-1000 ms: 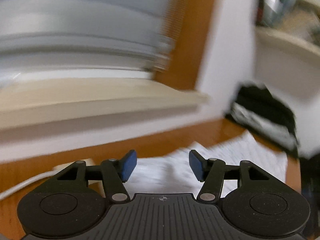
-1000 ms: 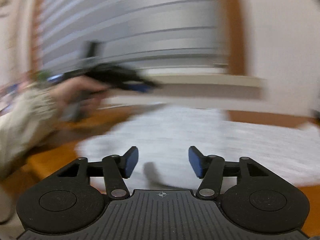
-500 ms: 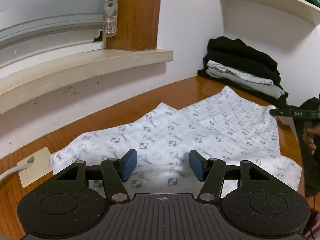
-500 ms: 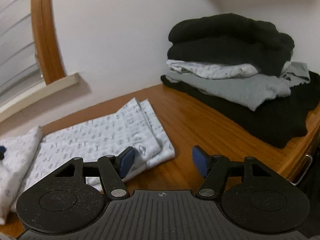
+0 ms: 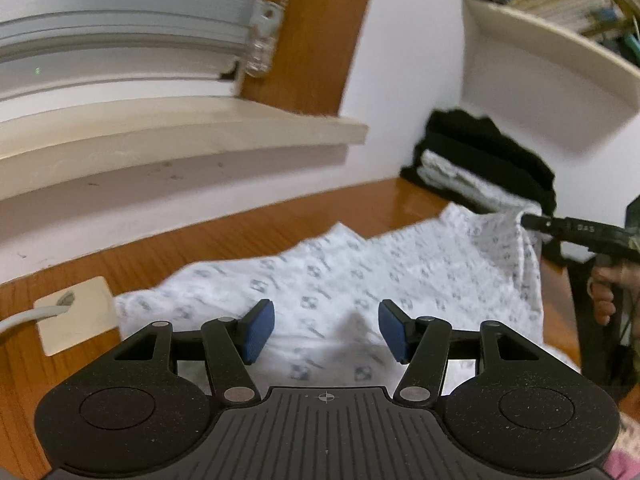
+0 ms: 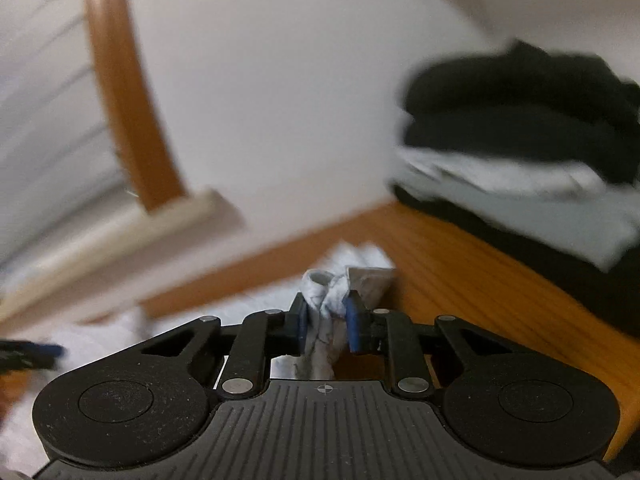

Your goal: Fold clothes

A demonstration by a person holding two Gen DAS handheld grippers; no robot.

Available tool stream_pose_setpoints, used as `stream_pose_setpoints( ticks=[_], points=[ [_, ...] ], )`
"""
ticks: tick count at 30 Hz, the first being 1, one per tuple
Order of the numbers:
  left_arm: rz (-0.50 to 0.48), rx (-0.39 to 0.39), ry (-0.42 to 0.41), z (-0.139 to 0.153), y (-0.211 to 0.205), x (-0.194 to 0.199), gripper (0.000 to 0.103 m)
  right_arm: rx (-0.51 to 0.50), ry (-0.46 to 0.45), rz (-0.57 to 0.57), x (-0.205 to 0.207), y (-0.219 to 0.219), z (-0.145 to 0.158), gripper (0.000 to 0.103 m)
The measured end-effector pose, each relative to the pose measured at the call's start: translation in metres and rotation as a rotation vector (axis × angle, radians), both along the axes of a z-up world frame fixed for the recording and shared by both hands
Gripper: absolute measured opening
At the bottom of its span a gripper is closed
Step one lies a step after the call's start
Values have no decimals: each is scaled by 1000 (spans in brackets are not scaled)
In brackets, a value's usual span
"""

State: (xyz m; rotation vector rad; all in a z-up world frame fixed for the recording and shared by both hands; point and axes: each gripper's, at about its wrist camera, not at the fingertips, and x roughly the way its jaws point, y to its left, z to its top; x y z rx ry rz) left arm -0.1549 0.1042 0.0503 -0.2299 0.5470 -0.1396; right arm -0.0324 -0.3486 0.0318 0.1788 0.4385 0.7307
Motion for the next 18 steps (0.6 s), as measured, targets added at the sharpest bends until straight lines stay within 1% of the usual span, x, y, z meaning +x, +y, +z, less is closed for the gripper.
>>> stream_pose_setpoints(
  ticks=[3,6,8,10,12,14,16,18],
  points=[
    [38,-44,-27,8,19,-7,63,-1,-85,107,-24,40,38,21],
    [69,-85,-55,15,38,-16,64,11,-158,230,-61,82,74,21],
    [91,-108,-74,19,52,-24,64,26,-198,342,-95,105,95,21],
    [117,-126,-90,22,65,-32,67,19,-223,479,-135,127,105,21],
    [135,-153,-89,22,77,-37,67,-12,-209,616,-174,145,97,21],
    [138,-164,-76,21,84,-39,67,-119,-175,724,-203,163,70,21],
    [132,-163,-70,19,85,-38,68,-221,-121,778,-215,174,38,23],
    [123,-142,-60,18,80,-35,68,-294,-88,786,-214,177,15,27]
  ],
)
